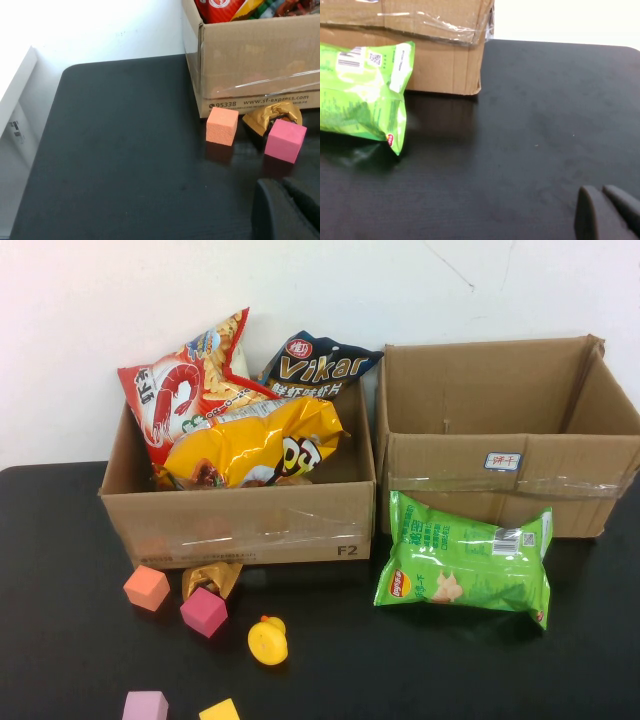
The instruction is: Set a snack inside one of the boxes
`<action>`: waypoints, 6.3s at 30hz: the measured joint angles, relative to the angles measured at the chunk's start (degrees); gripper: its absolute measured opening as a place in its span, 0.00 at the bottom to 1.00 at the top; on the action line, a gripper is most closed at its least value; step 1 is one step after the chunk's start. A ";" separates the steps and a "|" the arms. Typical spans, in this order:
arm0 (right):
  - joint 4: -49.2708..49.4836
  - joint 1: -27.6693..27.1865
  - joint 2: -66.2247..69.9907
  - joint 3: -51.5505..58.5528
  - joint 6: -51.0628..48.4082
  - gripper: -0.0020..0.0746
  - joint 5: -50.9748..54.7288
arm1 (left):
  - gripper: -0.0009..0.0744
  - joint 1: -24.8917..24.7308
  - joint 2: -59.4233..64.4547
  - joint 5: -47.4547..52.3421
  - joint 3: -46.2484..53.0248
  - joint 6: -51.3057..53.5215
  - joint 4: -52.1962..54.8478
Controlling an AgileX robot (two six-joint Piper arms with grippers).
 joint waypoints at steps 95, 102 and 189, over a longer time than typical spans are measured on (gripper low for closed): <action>43.93 13.79 108.52 -60.99 -25.73 0.86 -3.19 | 0.01 0.00 33.74 3.25 -24.12 -4.17 -7.49; 44.76 13.79 114.97 -66.40 -27.32 0.78 -2.77 | 0.01 0.00 33.74 3.25 -24.02 -4.08 -7.49; 58.34 13.68 93.94 -67.71 -30.61 0.04 19.37 | 0.01 0.00 33.74 4.13 -24.02 -3.89 -7.91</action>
